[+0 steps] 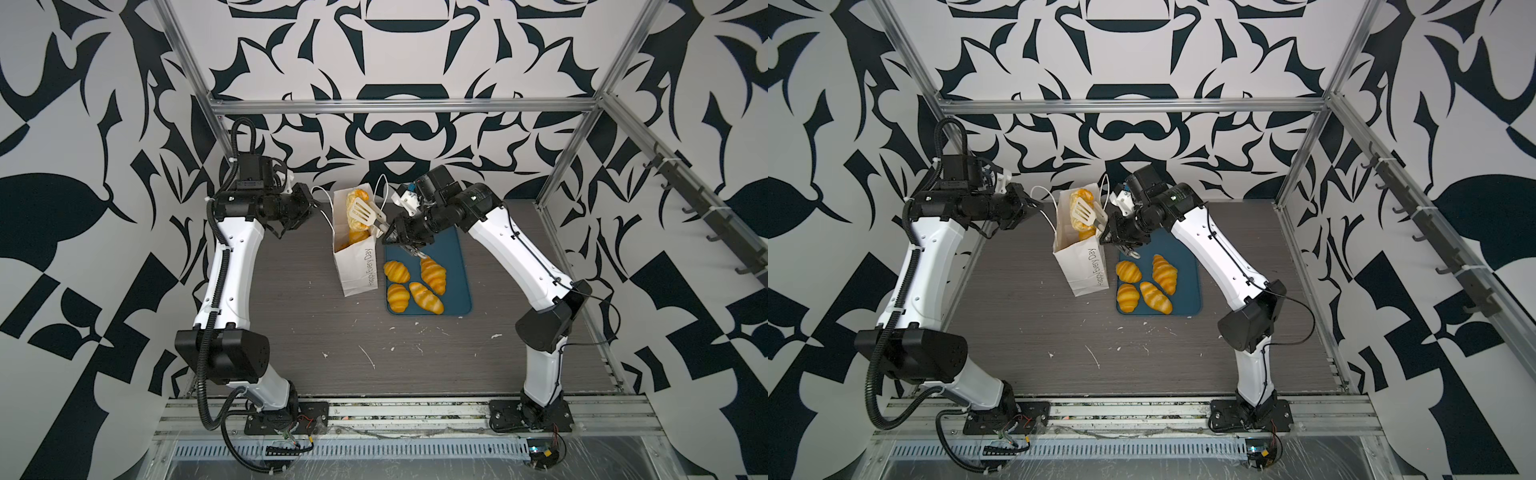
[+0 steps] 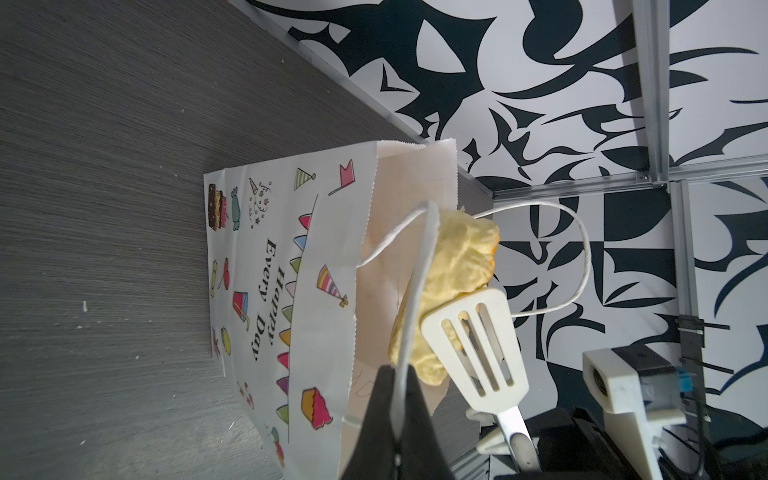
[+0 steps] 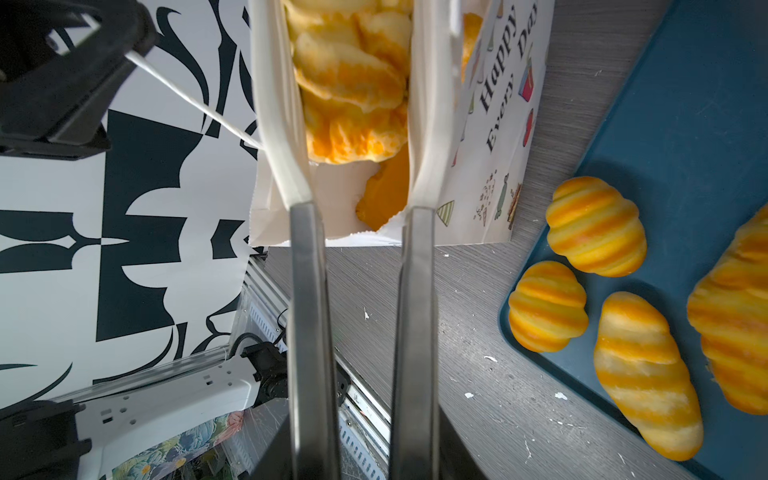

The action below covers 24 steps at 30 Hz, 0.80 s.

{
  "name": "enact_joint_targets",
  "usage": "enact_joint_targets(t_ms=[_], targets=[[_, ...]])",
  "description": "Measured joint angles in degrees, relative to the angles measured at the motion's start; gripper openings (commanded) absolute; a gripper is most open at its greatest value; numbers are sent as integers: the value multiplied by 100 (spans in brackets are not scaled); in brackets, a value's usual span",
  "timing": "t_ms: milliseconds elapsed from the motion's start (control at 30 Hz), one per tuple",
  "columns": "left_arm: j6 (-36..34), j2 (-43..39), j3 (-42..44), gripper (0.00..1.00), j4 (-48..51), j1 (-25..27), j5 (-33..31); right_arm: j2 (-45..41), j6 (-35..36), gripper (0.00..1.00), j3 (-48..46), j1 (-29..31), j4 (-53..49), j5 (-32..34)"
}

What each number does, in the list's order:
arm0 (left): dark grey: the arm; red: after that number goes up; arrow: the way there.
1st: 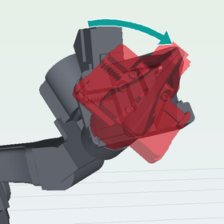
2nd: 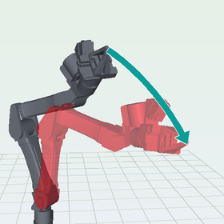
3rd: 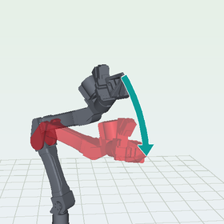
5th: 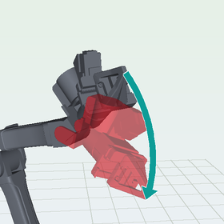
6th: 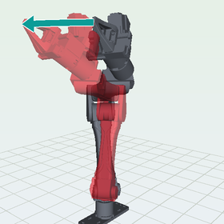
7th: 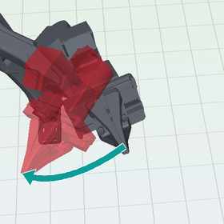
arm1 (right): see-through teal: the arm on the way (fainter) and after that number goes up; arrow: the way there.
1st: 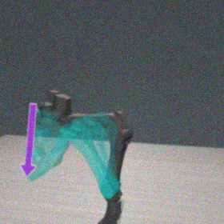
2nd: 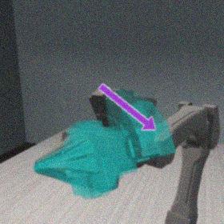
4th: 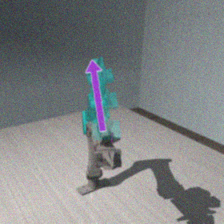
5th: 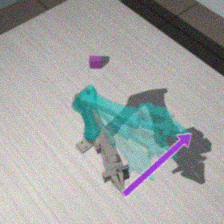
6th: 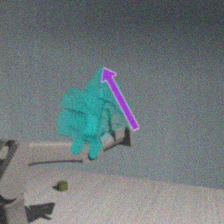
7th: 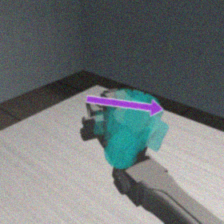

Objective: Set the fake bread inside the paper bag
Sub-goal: 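Lower the flaky croissant into the bag and open the tongs, then withdraw the tongs up out of the bag with the right gripper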

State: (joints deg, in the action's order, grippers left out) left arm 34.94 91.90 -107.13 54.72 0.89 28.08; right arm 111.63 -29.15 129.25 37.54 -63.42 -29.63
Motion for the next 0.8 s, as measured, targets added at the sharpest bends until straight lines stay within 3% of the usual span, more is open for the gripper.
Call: enact_joint_targets(t_ms=[800], targets=[[0, 66, -61, 0, 31, 0, -7, 369, 170, 46, 612, -7, -205, 42]])
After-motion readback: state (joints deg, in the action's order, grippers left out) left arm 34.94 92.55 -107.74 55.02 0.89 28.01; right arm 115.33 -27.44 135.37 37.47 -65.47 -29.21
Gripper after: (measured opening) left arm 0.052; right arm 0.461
